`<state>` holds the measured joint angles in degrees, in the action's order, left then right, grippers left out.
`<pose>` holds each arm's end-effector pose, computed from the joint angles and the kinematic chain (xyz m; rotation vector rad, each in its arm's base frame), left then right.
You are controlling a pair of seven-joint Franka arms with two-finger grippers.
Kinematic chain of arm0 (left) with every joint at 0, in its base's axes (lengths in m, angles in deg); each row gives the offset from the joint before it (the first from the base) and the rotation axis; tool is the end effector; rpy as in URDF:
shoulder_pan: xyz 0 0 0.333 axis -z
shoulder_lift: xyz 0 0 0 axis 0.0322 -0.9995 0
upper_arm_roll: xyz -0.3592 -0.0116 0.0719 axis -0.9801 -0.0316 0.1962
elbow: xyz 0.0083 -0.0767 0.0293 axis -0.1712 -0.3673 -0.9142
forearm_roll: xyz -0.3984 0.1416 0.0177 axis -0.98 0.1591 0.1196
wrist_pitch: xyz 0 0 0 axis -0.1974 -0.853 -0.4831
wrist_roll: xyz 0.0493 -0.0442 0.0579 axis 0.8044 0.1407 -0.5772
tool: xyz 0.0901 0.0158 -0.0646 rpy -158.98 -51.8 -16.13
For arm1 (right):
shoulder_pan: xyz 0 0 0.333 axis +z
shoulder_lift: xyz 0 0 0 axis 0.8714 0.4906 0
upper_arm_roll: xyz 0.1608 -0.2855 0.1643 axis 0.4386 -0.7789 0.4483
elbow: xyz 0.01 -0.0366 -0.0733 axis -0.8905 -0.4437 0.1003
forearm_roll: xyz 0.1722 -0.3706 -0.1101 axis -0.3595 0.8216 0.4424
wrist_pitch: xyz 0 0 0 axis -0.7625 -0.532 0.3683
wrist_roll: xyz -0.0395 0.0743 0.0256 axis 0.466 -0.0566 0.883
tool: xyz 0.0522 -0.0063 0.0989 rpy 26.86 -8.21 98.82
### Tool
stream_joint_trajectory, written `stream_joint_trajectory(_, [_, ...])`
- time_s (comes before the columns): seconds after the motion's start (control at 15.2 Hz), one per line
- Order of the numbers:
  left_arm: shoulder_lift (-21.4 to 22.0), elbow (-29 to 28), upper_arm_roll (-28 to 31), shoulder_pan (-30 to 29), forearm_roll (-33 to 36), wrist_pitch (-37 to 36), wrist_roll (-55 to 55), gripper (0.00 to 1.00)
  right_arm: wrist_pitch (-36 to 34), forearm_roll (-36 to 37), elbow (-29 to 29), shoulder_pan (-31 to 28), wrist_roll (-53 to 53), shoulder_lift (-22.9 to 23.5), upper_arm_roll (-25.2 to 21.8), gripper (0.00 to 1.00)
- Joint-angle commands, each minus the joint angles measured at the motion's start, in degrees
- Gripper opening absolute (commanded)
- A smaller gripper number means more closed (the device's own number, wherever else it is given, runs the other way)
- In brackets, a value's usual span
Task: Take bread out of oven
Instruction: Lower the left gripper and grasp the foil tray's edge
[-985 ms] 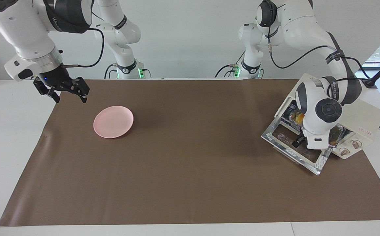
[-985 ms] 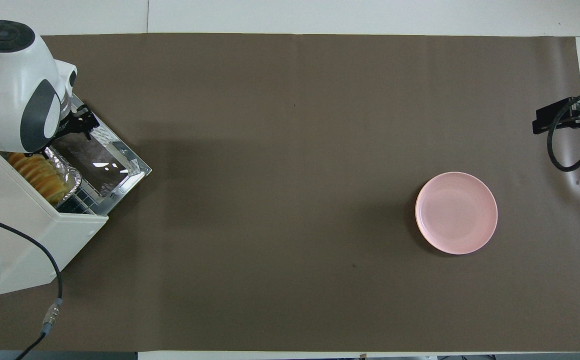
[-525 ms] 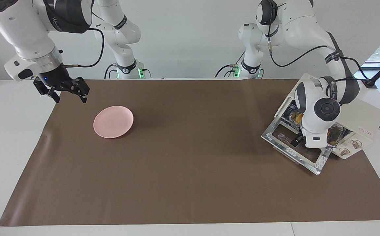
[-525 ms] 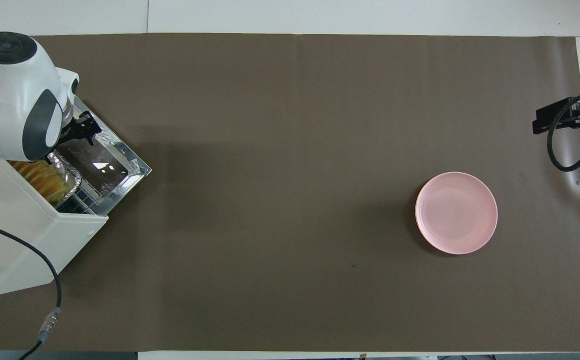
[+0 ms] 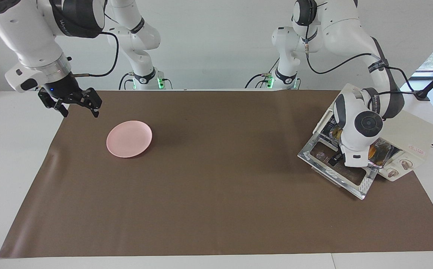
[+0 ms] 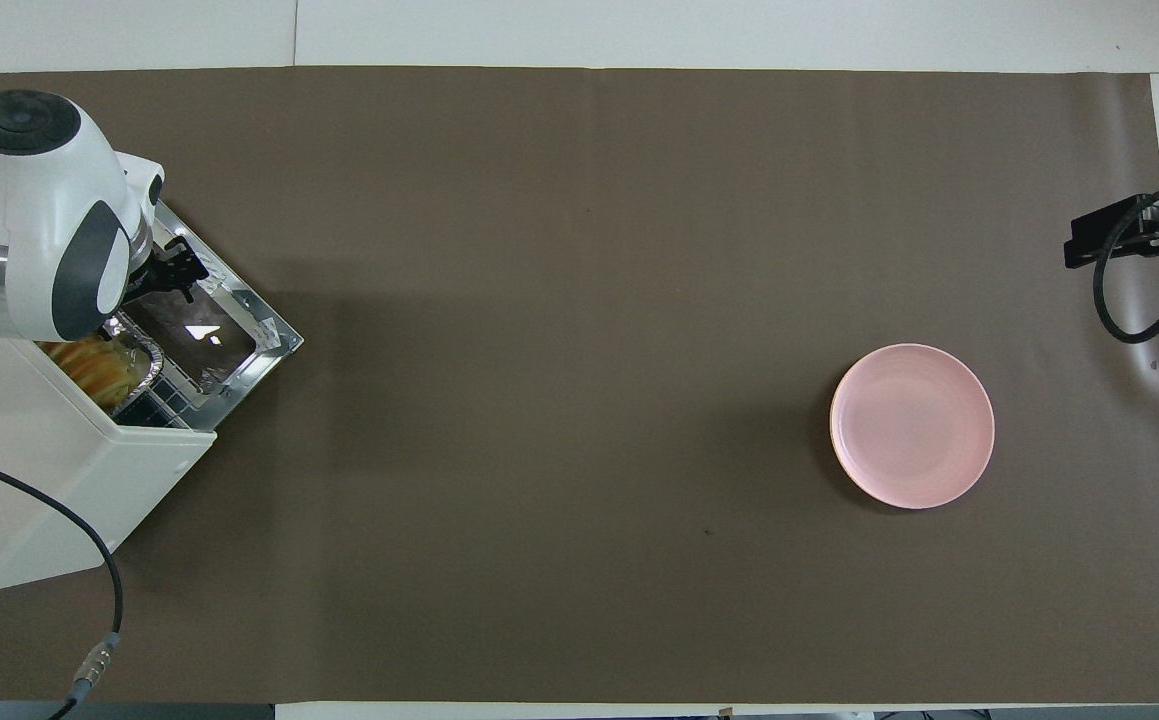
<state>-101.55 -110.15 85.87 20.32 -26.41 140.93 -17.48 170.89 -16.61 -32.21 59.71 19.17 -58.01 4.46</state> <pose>0.6751 -0.0206 0.3781 -2.6763 -0.7500 0.1538 0.6203 -0.0325 0.6559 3.1167 -0.0387 0.0072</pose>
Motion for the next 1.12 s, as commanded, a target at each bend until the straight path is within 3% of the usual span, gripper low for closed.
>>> stream_joint_trajectory(0.0, [2.56, -3.33, 0.24, 0.42, 1.39, 2.15, -1.12, 1.0, -0.62, 0.63, -0.82, -0.14, -0.93, -0.78, 0.31, 1.0])
stream_joint_trajectory(0.66, [2.47, -3.24, 0.24, 0.51, 1.39, 2.15, -1.65, 0.0, -0.62, 0.63, -0.82, -0.14, -0.93, -0.78, 0.31, 1.0])
stream_joint_trajectory(1.05, [2.04, -1.49, 0.16, 1.74, 1.39, 2.15, -1.21, 0.0, -0.62, 0.63, -0.82, -0.14, -0.93, -0.78, 0.31, 1.0])
